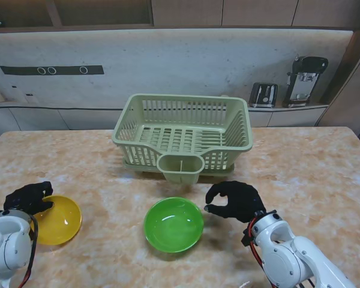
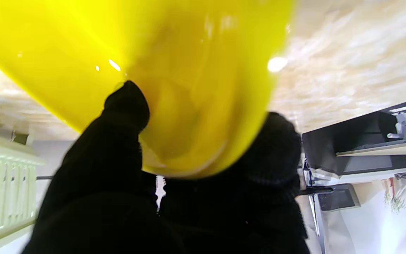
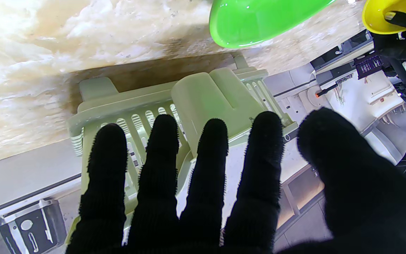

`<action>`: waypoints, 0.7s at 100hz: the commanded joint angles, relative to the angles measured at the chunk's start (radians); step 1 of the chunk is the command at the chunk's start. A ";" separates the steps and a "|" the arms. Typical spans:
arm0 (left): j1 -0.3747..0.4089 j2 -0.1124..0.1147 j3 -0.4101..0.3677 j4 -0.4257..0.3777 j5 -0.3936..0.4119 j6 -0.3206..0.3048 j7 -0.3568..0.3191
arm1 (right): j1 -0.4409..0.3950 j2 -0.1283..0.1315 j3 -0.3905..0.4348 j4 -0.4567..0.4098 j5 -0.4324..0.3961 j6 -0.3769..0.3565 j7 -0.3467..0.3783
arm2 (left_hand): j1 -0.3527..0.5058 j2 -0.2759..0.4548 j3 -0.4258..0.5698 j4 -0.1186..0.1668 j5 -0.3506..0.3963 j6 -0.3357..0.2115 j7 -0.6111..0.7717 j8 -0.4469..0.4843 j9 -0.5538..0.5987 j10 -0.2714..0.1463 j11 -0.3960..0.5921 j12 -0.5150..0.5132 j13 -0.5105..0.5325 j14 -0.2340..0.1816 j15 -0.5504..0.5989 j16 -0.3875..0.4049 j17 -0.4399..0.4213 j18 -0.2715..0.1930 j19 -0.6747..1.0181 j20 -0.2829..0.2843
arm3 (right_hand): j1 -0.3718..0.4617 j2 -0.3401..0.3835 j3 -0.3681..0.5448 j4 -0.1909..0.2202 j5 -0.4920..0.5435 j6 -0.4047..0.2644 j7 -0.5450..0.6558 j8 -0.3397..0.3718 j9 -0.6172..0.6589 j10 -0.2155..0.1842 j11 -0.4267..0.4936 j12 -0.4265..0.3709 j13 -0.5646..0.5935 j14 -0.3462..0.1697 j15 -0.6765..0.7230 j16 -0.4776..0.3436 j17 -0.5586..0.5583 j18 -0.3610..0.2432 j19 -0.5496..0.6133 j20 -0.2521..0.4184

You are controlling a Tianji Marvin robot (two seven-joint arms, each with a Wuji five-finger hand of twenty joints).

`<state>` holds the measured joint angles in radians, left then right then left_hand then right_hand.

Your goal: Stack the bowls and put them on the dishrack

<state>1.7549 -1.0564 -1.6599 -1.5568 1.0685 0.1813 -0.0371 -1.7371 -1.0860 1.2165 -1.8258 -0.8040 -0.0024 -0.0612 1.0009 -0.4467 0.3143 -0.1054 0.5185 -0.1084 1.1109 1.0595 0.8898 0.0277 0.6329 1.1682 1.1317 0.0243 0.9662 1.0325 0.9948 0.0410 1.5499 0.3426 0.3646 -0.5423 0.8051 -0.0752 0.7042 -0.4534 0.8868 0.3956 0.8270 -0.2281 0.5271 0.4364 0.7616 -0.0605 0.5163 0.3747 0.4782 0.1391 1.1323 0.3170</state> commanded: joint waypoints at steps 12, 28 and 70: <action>0.039 -0.012 -0.015 -0.081 -0.025 -0.020 0.017 | -0.014 -0.005 0.001 -0.009 -0.005 0.001 0.012 | 0.038 -0.038 0.065 0.044 0.036 0.026 0.027 0.034 0.037 0.031 0.018 0.027 0.089 -0.026 0.043 0.034 0.058 -0.126 0.136 0.014 | -0.020 0.022 -0.021 -0.002 0.015 -0.023 0.016 -0.005 0.011 -0.020 0.001 0.013 0.002 -0.019 0.002 0.031 -0.010 -0.014 0.019 0.011; 0.072 -0.024 -0.022 -0.151 -0.075 -0.034 0.039 | -0.017 -0.006 0.003 -0.011 -0.006 0.003 0.012 | 0.035 -0.052 0.085 0.041 0.049 0.037 0.023 0.033 0.052 0.041 0.012 0.026 0.118 -0.049 0.053 0.041 0.065 -0.176 0.177 0.037 | -0.019 0.021 -0.022 -0.002 0.014 -0.023 0.016 -0.005 0.013 -0.020 0.001 0.013 0.002 -0.018 0.002 0.031 -0.011 -0.014 0.019 0.011; 0.176 -0.048 0.000 -0.373 -0.255 -0.030 0.028 | -0.027 -0.006 0.010 -0.017 -0.011 0.001 0.009 | 0.055 -0.036 0.053 0.051 0.041 0.046 0.004 0.044 0.042 0.047 0.001 0.031 0.119 -0.083 0.066 0.014 0.067 -0.232 0.176 0.051 | -0.019 0.022 -0.022 -0.002 0.015 -0.022 0.016 -0.005 0.014 -0.019 0.001 0.013 0.002 -0.019 0.002 0.031 -0.010 -0.014 0.020 0.011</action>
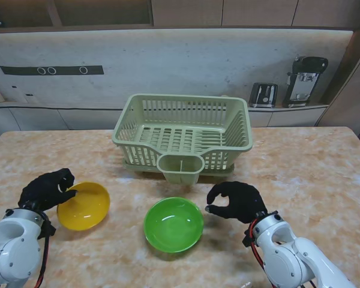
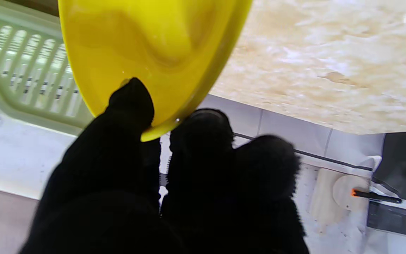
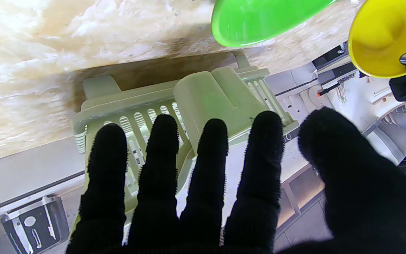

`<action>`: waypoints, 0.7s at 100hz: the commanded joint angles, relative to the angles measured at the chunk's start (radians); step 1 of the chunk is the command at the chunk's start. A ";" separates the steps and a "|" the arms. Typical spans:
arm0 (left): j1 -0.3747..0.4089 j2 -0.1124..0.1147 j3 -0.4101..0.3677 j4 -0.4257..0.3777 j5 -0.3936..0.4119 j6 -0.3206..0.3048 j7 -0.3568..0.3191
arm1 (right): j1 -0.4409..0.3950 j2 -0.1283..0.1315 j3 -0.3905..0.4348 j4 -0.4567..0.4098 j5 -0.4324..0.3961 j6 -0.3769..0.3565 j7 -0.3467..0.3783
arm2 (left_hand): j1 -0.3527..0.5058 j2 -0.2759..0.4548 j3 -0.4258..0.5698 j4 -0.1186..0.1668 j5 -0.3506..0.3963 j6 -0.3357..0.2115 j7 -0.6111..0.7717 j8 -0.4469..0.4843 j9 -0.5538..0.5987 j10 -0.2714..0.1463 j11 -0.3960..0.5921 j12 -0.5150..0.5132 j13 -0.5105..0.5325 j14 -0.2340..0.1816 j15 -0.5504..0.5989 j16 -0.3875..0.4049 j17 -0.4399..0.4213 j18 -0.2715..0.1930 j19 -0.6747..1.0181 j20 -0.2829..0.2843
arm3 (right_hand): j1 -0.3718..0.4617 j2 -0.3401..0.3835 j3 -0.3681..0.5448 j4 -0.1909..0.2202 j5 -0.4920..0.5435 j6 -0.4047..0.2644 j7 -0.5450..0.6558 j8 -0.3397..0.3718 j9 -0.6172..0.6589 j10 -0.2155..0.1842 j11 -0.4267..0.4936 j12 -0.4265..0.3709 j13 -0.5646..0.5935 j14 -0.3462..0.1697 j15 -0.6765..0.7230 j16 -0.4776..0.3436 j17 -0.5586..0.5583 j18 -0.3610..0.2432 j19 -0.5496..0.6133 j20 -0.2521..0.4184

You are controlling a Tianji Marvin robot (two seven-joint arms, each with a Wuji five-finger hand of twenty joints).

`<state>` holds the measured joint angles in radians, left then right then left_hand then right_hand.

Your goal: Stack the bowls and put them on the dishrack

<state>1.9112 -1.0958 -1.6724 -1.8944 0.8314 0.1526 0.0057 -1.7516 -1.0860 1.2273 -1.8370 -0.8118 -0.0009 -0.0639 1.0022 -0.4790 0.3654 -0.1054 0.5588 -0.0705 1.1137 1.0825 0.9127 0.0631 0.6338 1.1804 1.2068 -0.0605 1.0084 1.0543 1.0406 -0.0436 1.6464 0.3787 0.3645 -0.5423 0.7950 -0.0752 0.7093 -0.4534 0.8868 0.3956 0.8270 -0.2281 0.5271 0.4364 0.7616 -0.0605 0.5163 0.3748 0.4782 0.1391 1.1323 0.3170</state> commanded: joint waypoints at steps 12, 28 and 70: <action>0.044 -0.014 0.032 -0.079 -0.060 0.002 -0.011 | -0.013 -0.006 0.000 -0.005 -0.003 -0.003 0.010 | 0.065 0.001 -0.015 0.056 0.001 0.014 -0.004 0.024 0.018 0.018 -0.002 0.019 0.043 0.003 0.026 -0.010 0.021 -0.147 0.079 0.017 | -0.020 0.021 -0.014 -0.002 0.011 -0.023 0.017 -0.005 0.013 -0.019 0.000 0.013 0.003 -0.018 0.002 0.031 -0.011 -0.013 0.019 0.011; 0.065 -0.019 0.065 -0.122 -0.160 0.000 -0.015 | -0.014 -0.006 0.003 -0.003 -0.003 -0.004 0.008 | 0.074 0.003 -0.021 0.056 -0.001 0.025 -0.007 0.025 0.015 0.027 -0.005 0.020 0.042 0.009 0.024 -0.011 0.021 -0.142 0.078 0.017 | -0.019 0.022 -0.013 -0.002 0.011 -0.023 0.017 -0.005 0.013 -0.019 0.000 0.013 0.003 -0.017 0.002 0.031 -0.013 -0.014 0.018 0.011; 0.020 -0.032 0.218 -0.132 -0.364 -0.004 0.006 | -0.016 -0.006 0.010 0.000 -0.003 -0.009 0.004 | 0.094 0.009 -0.041 0.061 -0.002 0.046 -0.013 0.033 0.011 0.042 -0.005 0.022 0.042 0.018 0.023 -0.007 0.022 -0.126 0.080 0.015 | -0.019 0.022 -0.013 -0.001 0.011 -0.023 0.016 -0.005 0.014 -0.019 0.000 0.013 0.003 -0.018 0.001 0.031 -0.012 -0.014 0.019 0.011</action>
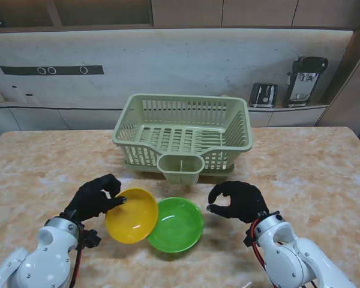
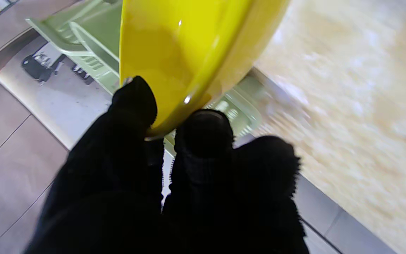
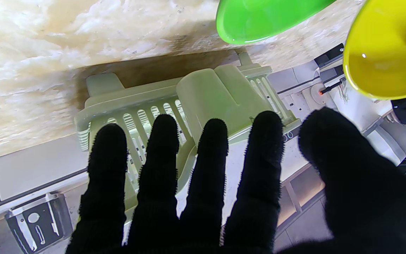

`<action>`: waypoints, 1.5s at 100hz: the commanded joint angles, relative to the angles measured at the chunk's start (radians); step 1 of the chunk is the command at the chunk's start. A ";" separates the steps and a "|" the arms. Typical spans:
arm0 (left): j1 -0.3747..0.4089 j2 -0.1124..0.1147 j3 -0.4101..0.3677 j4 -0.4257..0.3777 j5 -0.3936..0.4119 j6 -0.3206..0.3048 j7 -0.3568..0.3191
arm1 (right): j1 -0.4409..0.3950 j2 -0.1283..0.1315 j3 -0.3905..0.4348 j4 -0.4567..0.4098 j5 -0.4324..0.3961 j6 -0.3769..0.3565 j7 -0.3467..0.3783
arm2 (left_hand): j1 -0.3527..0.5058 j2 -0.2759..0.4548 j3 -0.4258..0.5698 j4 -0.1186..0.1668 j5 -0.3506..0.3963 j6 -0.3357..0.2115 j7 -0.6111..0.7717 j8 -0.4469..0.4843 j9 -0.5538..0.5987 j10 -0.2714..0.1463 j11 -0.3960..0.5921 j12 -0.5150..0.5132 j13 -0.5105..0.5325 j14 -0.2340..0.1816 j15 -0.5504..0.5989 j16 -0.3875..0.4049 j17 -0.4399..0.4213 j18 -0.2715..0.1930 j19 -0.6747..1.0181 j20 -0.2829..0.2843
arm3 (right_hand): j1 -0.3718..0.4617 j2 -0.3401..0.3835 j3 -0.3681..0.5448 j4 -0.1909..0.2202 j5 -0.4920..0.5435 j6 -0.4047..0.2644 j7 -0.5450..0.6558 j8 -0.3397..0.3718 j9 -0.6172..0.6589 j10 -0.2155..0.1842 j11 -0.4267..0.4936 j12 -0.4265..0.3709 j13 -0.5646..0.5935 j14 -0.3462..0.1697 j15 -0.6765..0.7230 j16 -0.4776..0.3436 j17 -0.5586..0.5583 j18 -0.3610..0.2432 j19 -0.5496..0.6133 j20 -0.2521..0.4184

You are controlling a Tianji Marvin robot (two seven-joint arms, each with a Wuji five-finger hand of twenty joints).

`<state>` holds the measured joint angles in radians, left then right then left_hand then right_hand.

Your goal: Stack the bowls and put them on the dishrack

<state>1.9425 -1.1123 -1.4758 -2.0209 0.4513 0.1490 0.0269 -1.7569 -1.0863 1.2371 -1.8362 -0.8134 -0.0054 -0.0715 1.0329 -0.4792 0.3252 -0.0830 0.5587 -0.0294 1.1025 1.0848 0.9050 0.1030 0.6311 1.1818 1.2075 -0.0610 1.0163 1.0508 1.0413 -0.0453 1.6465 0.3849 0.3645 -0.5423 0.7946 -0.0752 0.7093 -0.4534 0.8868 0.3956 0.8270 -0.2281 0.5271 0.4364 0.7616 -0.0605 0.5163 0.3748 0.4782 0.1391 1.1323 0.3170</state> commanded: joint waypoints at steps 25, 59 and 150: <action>-0.060 -0.026 0.106 0.021 -0.099 0.019 0.002 | -0.011 -0.006 0.003 0.002 -0.001 -0.008 0.010 | 0.071 0.010 -0.004 0.041 -0.003 0.017 -0.003 0.034 0.016 0.011 0.001 0.018 0.043 0.025 0.017 -0.004 0.021 -0.119 0.084 0.007 | -0.019 0.022 -0.015 -0.002 0.011 -0.023 0.016 -0.005 0.014 -0.020 -0.001 0.013 0.003 -0.018 0.001 0.031 -0.012 -0.013 0.018 0.011; -0.135 -0.034 0.204 0.088 -0.162 0.047 0.011 | -0.016 -0.007 0.011 0.002 -0.004 -0.010 0.003 | 0.073 0.009 -0.006 0.042 -0.002 0.018 0.000 0.033 0.016 0.012 0.008 0.013 0.044 0.025 0.022 -0.006 0.022 -0.118 0.090 0.004 | -0.019 0.023 -0.015 -0.001 0.010 -0.023 0.016 -0.005 0.014 -0.019 0.000 0.013 0.003 -0.018 0.000 0.031 -0.011 -0.014 0.019 0.011; -0.292 -0.050 0.340 0.255 -0.184 0.135 0.023 | -0.018 -0.008 0.015 0.003 0.001 -0.013 -0.001 | 0.064 0.004 -0.004 0.031 -0.013 0.006 0.011 0.014 -0.004 0.004 0.016 0.006 0.037 0.033 0.024 -0.011 0.019 -0.104 0.089 -0.011 | -0.019 0.022 -0.015 -0.001 0.011 -0.022 0.016 -0.005 0.015 -0.019 -0.001 0.013 0.002 -0.017 0.000 0.031 -0.013 -0.012 0.018 0.011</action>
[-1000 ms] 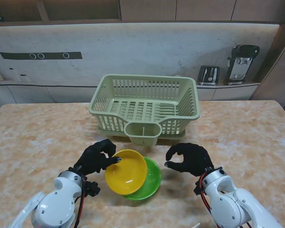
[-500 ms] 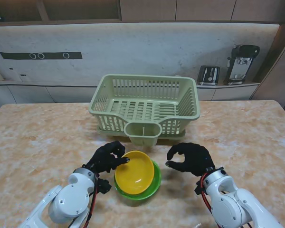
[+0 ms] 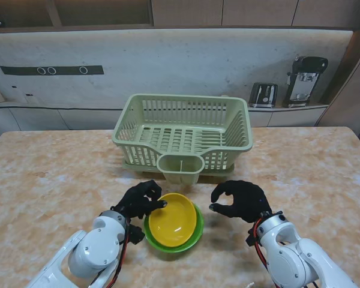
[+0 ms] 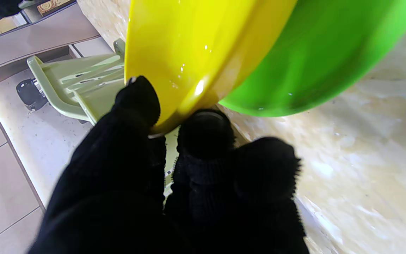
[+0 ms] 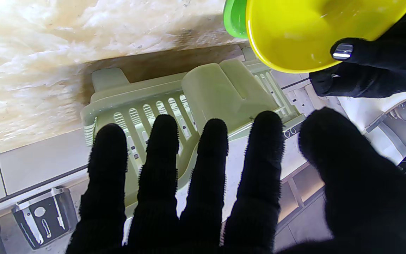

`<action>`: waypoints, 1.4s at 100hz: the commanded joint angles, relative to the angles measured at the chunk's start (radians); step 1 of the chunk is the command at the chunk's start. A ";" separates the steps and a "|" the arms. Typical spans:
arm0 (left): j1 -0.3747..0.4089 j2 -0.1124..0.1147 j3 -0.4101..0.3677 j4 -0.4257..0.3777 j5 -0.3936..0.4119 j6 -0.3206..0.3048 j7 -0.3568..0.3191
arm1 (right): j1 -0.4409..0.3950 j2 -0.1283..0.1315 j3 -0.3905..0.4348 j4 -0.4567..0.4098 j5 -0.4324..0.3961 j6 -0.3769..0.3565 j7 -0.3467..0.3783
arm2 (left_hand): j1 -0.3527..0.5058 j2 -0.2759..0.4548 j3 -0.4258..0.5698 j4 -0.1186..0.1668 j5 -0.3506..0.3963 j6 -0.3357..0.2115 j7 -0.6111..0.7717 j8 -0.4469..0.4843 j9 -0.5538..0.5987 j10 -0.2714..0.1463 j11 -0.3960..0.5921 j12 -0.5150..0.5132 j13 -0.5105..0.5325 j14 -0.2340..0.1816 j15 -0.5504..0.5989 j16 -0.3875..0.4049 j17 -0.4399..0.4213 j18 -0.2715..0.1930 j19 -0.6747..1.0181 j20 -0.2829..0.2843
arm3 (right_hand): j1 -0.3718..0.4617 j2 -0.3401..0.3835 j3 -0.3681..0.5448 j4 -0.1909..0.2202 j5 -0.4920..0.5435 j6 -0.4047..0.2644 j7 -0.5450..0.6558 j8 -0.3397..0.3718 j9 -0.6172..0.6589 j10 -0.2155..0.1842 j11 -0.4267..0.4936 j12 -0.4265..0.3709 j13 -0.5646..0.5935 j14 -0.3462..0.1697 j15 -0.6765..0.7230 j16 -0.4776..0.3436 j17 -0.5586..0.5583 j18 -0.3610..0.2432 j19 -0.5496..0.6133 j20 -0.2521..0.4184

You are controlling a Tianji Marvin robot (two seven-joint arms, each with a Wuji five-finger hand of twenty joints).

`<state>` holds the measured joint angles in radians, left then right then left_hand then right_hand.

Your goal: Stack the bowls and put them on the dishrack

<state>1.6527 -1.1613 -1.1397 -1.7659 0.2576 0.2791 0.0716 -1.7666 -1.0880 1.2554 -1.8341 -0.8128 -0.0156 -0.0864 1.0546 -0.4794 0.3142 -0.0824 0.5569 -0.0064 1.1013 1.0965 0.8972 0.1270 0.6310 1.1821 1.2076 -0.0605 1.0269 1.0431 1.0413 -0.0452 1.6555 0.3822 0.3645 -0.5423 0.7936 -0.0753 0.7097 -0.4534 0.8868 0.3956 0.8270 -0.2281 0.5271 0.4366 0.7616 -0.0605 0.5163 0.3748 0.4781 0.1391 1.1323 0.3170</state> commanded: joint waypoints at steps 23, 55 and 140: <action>-0.016 0.005 0.015 0.015 0.033 0.004 -0.041 | -0.005 -0.006 -0.005 0.003 0.005 -0.005 0.017 | 0.047 0.014 -0.048 0.020 -0.010 -0.011 -0.061 -0.116 -0.021 -0.004 -0.078 -0.096 -0.053 0.081 -0.050 -0.013 -0.003 0.015 -0.034 -0.091 | -0.019 0.022 -0.014 -0.001 0.012 -0.022 0.016 -0.005 0.015 -0.018 -0.001 0.013 0.003 -0.017 0.000 0.031 -0.013 -0.013 0.018 0.011; -0.022 0.024 0.017 0.024 0.074 -0.024 -0.096 | -0.002 -0.006 -0.008 0.005 0.008 -0.007 0.022 | 0.050 0.089 -0.194 0.042 0.014 0.010 -0.258 -0.379 -0.150 0.024 -0.114 -0.505 -0.321 0.283 -0.255 -0.194 -0.315 0.321 -0.300 0.020 | -0.021 0.021 -0.015 -0.001 0.012 -0.022 0.016 -0.005 0.014 -0.019 -0.001 0.013 0.002 -0.016 0.000 0.031 -0.013 -0.012 0.018 0.011; 0.027 0.040 -0.018 -0.026 0.244 -0.080 -0.071 | -0.004 -0.006 -0.007 0.005 0.008 -0.012 0.019 | -0.071 0.225 -0.310 0.045 0.114 0.020 -0.604 -0.588 -0.132 0.045 -0.307 -0.752 -0.537 0.393 -0.520 -0.439 -0.756 0.534 -0.556 0.185 | -0.022 0.020 -0.015 -0.001 0.011 -0.020 0.014 -0.005 0.014 -0.019 -0.002 0.014 0.001 -0.017 -0.001 0.031 -0.014 -0.010 0.018 0.011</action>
<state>1.6691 -1.1217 -1.1537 -1.7808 0.4876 0.2033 0.0069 -1.7619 -1.0879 1.2526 -1.8286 -0.8049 -0.0241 -0.0805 0.9991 -0.2977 0.0318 -0.0691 0.6427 0.0150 0.5125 0.5302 0.7467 0.1757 0.3370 0.4482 0.6843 0.3225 0.5176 0.6149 0.3006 0.4531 1.1069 0.5550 0.3645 -0.5423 0.7933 -0.0753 0.7100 -0.4534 0.8868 0.3956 0.8270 -0.2281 0.5271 0.4366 0.7616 -0.0605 0.5163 0.3748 0.4772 0.1391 1.1323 0.3170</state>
